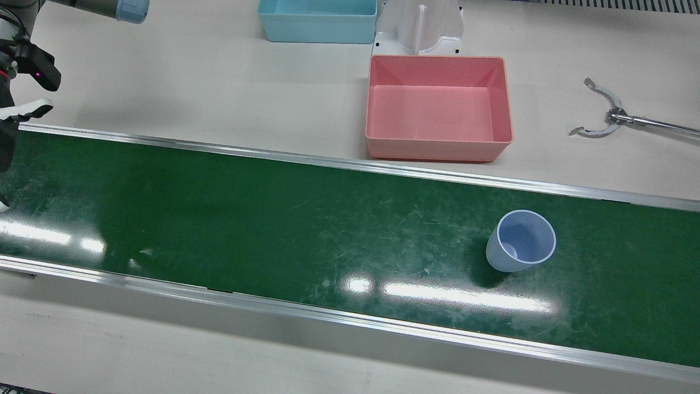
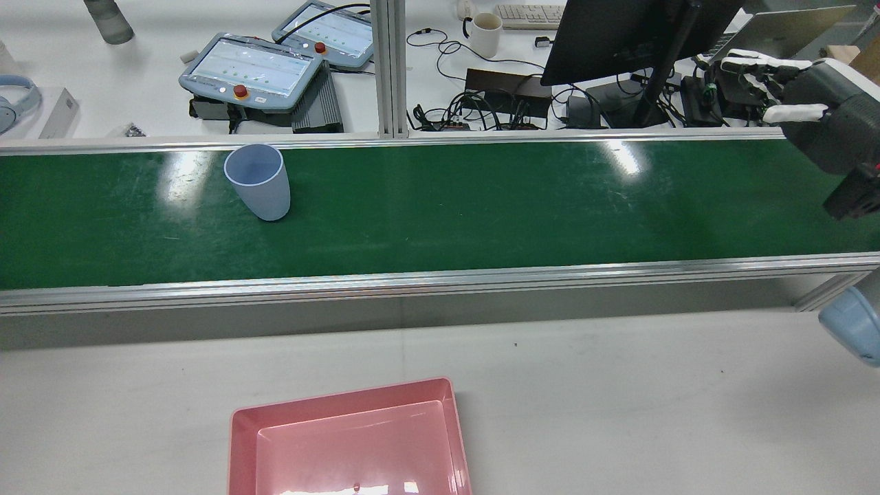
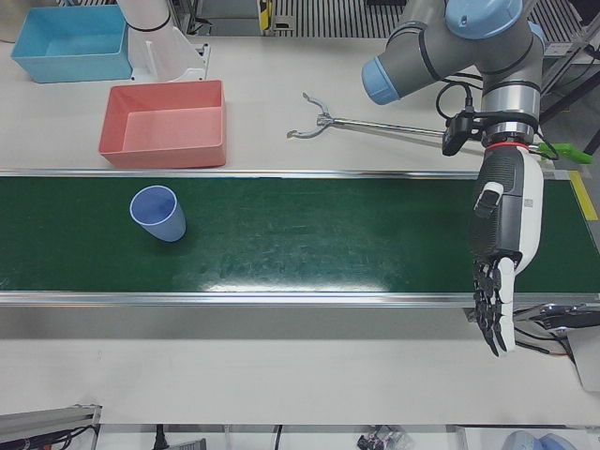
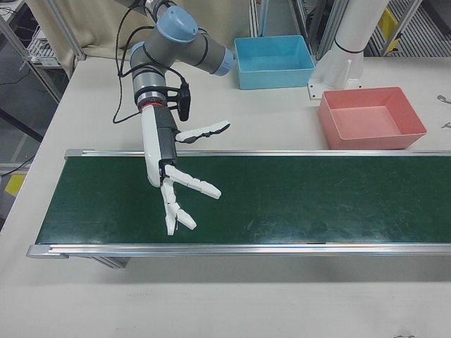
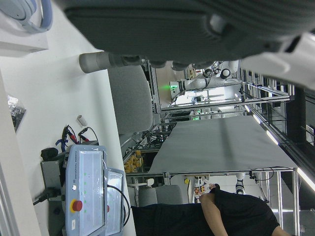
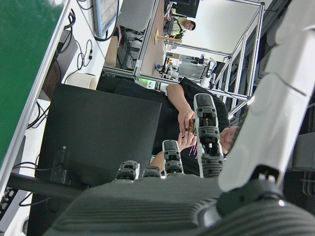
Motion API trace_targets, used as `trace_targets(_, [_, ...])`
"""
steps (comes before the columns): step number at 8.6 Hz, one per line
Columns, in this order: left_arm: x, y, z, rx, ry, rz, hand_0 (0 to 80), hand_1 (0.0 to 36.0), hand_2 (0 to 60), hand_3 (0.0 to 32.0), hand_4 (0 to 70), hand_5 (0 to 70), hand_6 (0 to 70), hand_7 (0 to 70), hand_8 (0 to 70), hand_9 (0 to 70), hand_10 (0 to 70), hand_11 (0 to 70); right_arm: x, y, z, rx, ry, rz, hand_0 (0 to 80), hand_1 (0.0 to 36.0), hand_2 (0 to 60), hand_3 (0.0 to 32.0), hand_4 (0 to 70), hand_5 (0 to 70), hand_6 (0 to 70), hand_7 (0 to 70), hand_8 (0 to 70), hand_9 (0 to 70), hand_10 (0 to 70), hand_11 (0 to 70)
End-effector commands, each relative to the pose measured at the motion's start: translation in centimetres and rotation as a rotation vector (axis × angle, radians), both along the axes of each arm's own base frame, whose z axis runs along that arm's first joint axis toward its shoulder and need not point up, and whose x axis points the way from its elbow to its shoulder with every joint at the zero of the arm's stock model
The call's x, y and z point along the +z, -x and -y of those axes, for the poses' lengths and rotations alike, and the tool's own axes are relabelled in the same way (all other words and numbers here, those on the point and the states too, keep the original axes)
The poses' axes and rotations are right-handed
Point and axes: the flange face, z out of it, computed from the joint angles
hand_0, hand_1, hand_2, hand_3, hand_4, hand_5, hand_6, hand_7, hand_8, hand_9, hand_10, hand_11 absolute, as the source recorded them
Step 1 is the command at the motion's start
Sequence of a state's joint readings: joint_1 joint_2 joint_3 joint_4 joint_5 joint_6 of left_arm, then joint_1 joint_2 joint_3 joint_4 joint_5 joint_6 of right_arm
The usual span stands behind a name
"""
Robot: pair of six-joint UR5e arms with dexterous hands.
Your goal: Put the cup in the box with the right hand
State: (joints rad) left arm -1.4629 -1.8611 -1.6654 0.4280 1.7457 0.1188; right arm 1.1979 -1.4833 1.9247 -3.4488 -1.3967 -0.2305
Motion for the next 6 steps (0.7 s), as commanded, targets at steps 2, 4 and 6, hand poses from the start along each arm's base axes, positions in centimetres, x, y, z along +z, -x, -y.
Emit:
trace_targets(2, [0.0, 0.0, 0.0, -0.001, 0.0, 0.001, 0.0, 0.0, 0.0, 0.0, 0.0, 0.0, 0.0, 0.0, 0.0, 0.0, 0.0, 0.0, -0.9, -0.7, -0.1, 0.011, -0.021, 0.01, 52.0, 10.0, 0.0, 0.0, 24.7, 4.8, 5.0, 19.5, 0.3, 2.9, 4.0, 7.3])
trace_targets(4, [0.0, 0.0, 0.0, -0.001, -0.001, -0.001, 0.0, 0.0, 0.0, 0.0, 0.0, 0.0, 0.0, 0.0, 0.0, 0.0, 0.0, 0.0, -1.4, -1.2, -0.2, 0.02, -0.03, 0.015, 52.1, 10.1, 0.0, 0.0, 24.5, 4.8, 4.8, 19.1, 0.1, 2.6, 3.6, 6.8])
trace_targets(6, [0.0, 0.0, 0.0, -0.001, -0.001, -0.001, 0.0, 0.0, 0.0, 0.0, 0.0, 0.0, 0.0, 0.0, 0.0, 0.0, 0.0, 0.0, -0.7, -2.5, -0.2, 0.044, -0.056, 0.017, 51.9, 10.0, 0.0, 0.0, 23.9, 4.8, 4.6, 17.9, 0.3, 2.5, 3.5, 6.6])
